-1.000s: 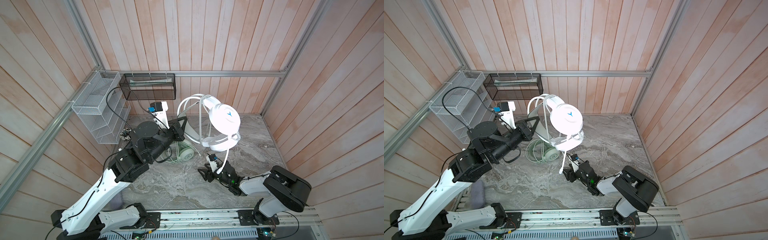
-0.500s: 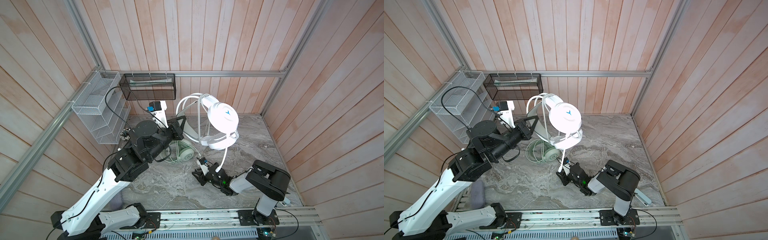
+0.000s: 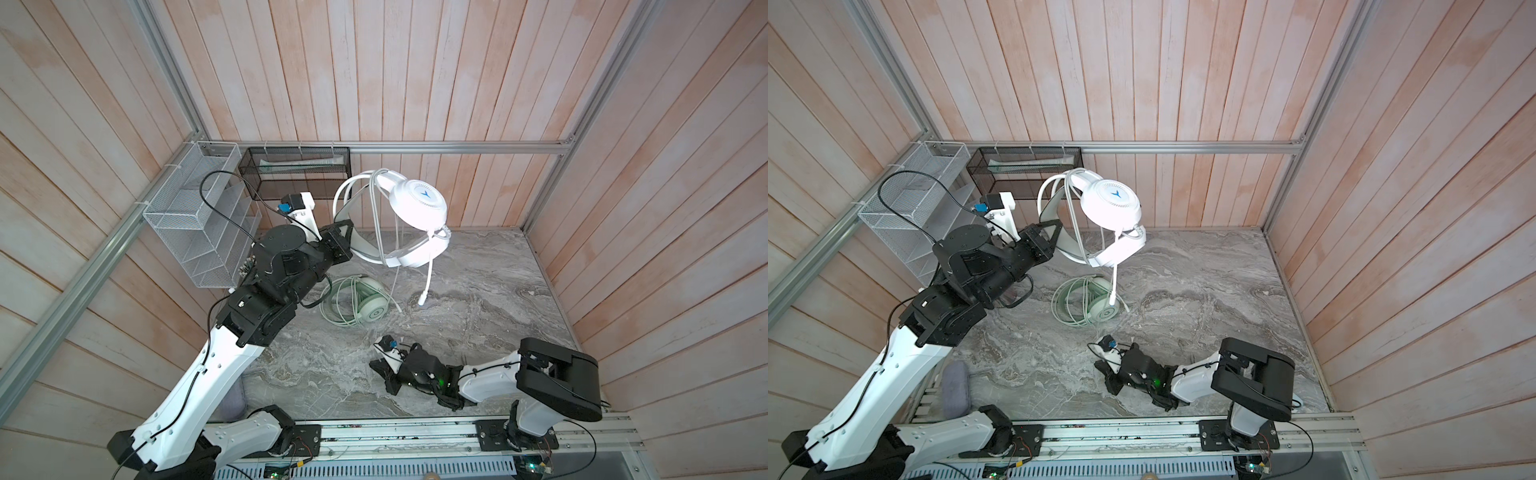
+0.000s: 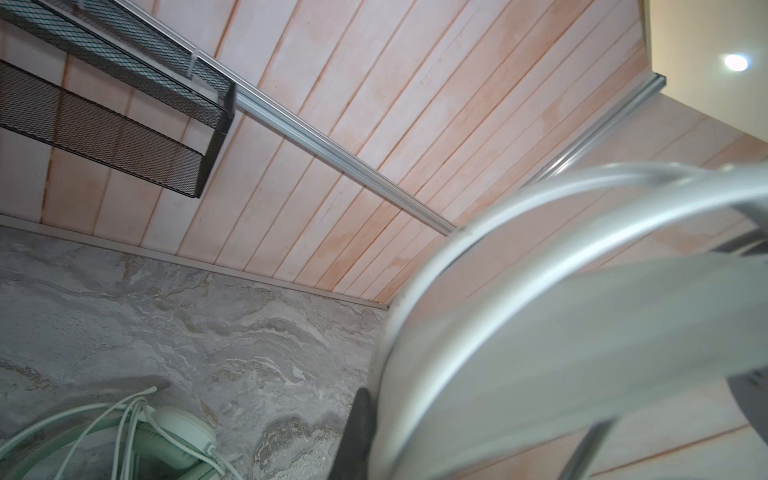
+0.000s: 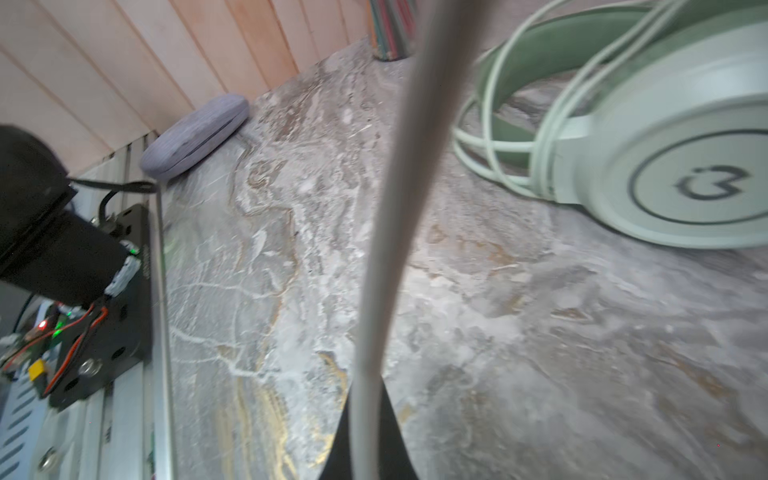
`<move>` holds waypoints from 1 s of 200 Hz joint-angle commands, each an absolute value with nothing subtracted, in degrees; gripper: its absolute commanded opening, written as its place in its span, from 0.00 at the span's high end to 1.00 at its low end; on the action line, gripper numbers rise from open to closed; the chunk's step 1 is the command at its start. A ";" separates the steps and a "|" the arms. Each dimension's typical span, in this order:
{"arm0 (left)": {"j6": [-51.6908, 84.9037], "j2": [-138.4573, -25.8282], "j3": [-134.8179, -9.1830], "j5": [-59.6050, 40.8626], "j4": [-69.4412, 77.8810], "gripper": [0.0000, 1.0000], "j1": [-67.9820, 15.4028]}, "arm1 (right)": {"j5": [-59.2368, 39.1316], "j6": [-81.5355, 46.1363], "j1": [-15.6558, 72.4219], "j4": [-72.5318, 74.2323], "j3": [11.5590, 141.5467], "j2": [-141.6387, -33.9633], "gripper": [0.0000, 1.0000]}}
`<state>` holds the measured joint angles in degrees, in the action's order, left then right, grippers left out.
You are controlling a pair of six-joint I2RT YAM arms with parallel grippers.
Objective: Wrap the headphones
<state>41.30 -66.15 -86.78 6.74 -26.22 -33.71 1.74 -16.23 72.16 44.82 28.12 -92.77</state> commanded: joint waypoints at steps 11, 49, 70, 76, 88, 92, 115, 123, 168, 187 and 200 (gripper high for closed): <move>47.66 -67.44 -86.99 3.13 -25.15 1.00 -29.56 | 5.07 -12.70 79.79 35.04 33.82 -91.65 1.00; 50.10 -70.11 -87.40 2.88 -27.63 1.00 -25.28 | 5.18 -9.80 86.71 27.17 40.85 -92.21 1.00; 49.16 -71.11 -87.20 4.48 -28.08 1.00 -23.92 | 7.54 -7.69 89.58 20.50 44.21 -90.19 1.00; 48.31 -71.51 -87.03 5.55 -28.27 1.00 -23.86 | 8.32 -7.13 90.26 19.00 44.90 -89.14 1.00; 46.32 -72.10 -86.71 8.13 -28.66 1.00 -23.82 | 9.53 -6.14 91.27 15.44 46.38 -86.20 1.00; 45.54 -72.24 -86.38 8.96 -28.58 1.00 -23.82 | 9.92 -5.74 91.64 14.20 46.96 -85.16 1.00; 41.48 -72.95 -83.62 13.49 -27.34 1.00 -23.81 | 13.10 -3.42 94.96 4.86 52.09 -79.32 1.00; 40.20 -73.19 -82.41 14.80 -26.84 1.00 -23.75 | 15.04 -2.49 96.54 1.98 54.07 -77.62 1.00; 36.12 -75.24 -76.69 18.64 -25.38 1.00 -23.91 | 24.31 0.04 102.61 -10.47 62.48 -70.12 1.00; 35.28 -75.38 -74.95 19.16 -24.74 1.00 -23.91 | 25.86 0.80 104.09 -11.55 63.72 -67.12 1.00; 34.66 -75.65 -74.28 19.72 -24.56 1.00 -23.91 | 27.10 1.39 105.28 -12.17 64.77 -66.06 1.00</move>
<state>35.92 -76.12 -74.74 16.80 -30.61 -24.05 22.72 -1.04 103.02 -6.26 62.54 -67.88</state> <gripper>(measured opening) 0.080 0.053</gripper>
